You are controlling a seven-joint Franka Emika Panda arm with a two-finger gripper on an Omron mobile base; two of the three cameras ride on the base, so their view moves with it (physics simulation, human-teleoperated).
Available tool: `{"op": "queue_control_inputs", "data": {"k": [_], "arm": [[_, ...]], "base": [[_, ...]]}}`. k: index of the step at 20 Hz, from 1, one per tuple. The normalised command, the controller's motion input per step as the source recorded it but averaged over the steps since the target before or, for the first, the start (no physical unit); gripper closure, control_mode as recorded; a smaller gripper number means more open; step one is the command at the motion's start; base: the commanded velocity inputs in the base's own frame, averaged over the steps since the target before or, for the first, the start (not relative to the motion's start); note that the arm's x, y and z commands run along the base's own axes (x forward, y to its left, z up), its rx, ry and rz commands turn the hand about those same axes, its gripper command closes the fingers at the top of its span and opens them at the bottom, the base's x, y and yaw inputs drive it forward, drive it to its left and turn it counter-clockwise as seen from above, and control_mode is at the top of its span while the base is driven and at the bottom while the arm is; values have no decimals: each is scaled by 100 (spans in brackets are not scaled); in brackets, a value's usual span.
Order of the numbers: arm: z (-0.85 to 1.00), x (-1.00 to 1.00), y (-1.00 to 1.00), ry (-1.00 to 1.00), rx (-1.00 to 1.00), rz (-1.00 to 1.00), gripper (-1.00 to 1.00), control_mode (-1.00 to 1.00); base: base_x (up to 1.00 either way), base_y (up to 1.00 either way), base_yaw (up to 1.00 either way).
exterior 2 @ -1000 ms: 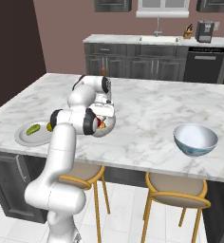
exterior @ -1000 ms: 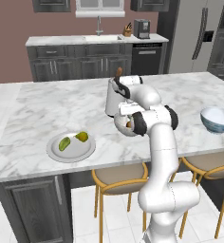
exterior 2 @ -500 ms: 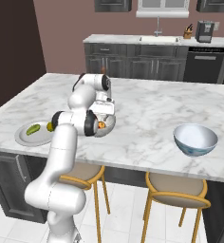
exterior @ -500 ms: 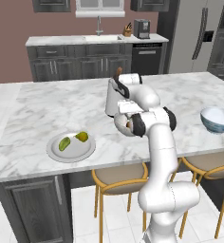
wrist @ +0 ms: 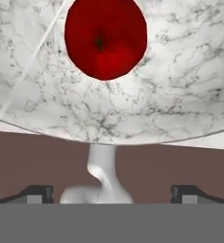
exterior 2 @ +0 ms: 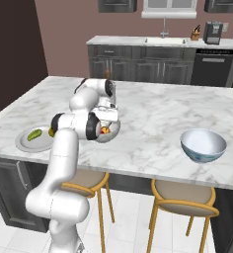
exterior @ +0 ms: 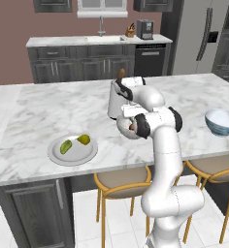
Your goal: Take the fruits from the plate on the dining counter and place two fruits in each bowl.
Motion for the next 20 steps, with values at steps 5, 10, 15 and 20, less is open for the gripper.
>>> {"op": "queue_control_inputs", "data": {"k": [5, 10, 15, 20], "arm": [[33, -100, 13, -28, 2, 13, -100, -100], [63, -89, 26, -37, 6, 14, -100, -100], [58, -38, 17, -35, 8, 9, -100, -100], [54, 0, 17, -30, 11, 0, -100, -100]], "base": [[0, 0, 0], [0, 0, 0], [0, 0, 0], [0, 0, 0]]}}
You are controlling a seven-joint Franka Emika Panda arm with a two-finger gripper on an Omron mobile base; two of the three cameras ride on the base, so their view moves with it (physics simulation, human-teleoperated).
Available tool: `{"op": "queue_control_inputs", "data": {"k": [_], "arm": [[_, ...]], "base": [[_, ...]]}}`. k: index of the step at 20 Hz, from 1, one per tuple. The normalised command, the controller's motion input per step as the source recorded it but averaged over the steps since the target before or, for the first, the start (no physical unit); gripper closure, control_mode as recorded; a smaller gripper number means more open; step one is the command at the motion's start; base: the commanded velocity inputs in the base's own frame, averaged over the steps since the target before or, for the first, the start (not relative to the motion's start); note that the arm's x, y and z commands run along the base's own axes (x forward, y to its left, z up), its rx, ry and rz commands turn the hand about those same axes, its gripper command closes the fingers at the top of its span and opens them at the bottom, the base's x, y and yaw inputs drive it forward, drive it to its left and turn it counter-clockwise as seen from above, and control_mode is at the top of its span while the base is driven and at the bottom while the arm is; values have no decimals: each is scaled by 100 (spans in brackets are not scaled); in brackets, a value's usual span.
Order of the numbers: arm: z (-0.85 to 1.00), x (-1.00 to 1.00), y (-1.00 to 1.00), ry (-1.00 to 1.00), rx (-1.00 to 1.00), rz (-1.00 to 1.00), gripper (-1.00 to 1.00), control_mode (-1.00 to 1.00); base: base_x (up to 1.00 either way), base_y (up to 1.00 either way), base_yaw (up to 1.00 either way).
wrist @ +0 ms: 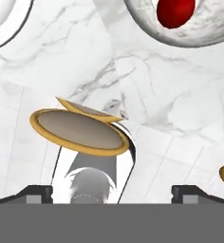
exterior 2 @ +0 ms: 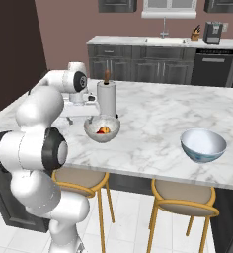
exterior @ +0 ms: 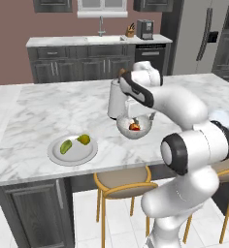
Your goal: Take the fruits from the plate on the dining counter and place two fruits in each bowl.
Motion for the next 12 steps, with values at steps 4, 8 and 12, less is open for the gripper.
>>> {"op": "queue_control_inputs", "data": {"k": [4, 8, 12], "arm": [[52, 0, 23, -10, 15, 0, -100, -100], [24, 0, 34, -2, 8, 0, -100, -100], [-1, 9, 76, 20, -2, -1, -100, -100]], "base": [[0, 0, 0], [0, 0, 0], [0, 0, 0]]}}
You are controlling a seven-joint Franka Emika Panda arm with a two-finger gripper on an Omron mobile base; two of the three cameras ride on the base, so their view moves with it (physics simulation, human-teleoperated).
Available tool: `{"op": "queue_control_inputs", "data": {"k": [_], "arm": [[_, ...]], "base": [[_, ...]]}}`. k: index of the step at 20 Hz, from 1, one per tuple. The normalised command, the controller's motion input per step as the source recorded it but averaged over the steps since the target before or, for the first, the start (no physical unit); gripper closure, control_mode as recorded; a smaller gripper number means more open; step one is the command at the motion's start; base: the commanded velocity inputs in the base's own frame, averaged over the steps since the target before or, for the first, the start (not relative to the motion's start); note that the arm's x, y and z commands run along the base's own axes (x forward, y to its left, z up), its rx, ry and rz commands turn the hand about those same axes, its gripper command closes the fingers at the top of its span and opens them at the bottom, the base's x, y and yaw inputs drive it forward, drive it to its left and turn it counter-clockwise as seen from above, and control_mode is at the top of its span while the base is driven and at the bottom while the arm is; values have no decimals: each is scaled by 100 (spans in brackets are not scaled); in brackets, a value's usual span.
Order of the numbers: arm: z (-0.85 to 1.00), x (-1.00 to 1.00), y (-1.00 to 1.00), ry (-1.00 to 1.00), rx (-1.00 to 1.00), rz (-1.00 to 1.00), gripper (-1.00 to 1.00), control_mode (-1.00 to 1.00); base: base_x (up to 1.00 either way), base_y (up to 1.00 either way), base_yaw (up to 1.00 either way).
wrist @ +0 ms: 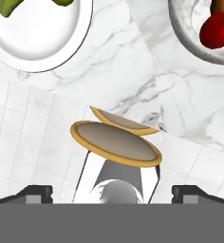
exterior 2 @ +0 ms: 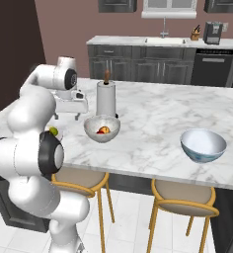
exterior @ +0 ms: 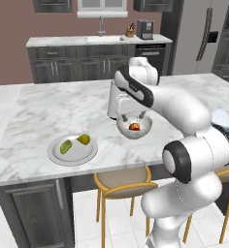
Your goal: Take the fruits from the plate on the dining counter and place two fruits in each bowl.
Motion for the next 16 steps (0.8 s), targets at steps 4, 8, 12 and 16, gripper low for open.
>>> {"op": "queue_control_inputs", "data": {"k": [4, 8, 12, 16], "arm": [[-16, 4, 81, -3, 0, -1, -100, -100], [-14, 1, 71, -16, 0, -9, -100, -100], [-46, 10, 52, -18, 0, -16, -100, -100], [-53, 24, 33, -20, 0, -21, -100, -100]], "base": [[0, 0, 0], [0, 0, 0], [0, 0, 0], [0, 0, 0]]}}
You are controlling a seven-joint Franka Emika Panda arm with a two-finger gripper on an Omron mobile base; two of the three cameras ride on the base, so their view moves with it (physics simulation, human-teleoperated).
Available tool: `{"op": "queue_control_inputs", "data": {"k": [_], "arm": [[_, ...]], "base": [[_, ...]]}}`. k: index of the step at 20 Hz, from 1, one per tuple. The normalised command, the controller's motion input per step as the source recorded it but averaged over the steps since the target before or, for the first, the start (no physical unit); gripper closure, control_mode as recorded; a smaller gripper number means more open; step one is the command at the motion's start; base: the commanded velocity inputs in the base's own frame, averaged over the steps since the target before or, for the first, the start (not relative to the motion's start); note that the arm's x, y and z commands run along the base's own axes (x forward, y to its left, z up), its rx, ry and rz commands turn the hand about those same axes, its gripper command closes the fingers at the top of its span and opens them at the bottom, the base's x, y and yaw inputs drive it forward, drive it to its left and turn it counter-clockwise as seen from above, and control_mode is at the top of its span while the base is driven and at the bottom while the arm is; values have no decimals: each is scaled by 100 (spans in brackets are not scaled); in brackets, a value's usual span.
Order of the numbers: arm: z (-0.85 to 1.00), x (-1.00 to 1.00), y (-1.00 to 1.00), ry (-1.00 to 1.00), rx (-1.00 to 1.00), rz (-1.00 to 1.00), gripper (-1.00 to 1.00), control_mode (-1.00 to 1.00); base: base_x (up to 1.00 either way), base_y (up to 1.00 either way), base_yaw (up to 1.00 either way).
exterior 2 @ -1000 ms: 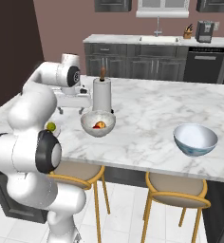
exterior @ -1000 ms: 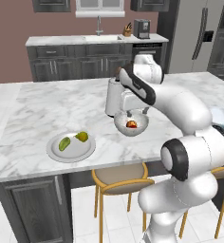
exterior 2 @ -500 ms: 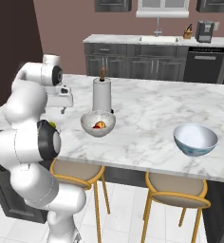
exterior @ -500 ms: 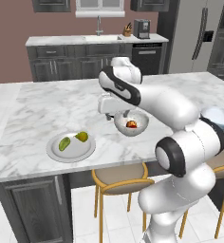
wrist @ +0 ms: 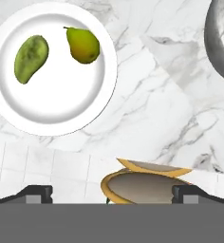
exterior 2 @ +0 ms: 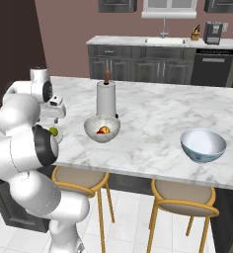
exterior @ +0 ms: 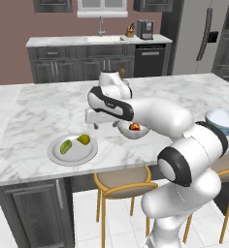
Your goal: Take the fruits from the plate on the dining counter and place two fruits in each bowl.
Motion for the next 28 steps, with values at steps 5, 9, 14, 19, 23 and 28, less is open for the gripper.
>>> {"op": "queue_control_inputs", "data": {"k": [5, 9, 14, 19, 23, 28], "arm": [[-20, 49, 32, -15, 0, -21, -100, -100], [-15, 30, 53, -1, 0, -12, -100, -100], [-10, 14, 21, 2, 0, -2, -100, -100], [0, 38, 0, 16, -1, 8, -100, -100], [-18, 58, 0, 22, -11, 15, -100, -100], [-74, 15, 4, 0, 0, 16, -100, -100]], "base": [[0, 0, 0], [0, 0, 0], [0, 0, 0], [0, 0, 0], [0, 0, 0], [0, 0, 0]]}}
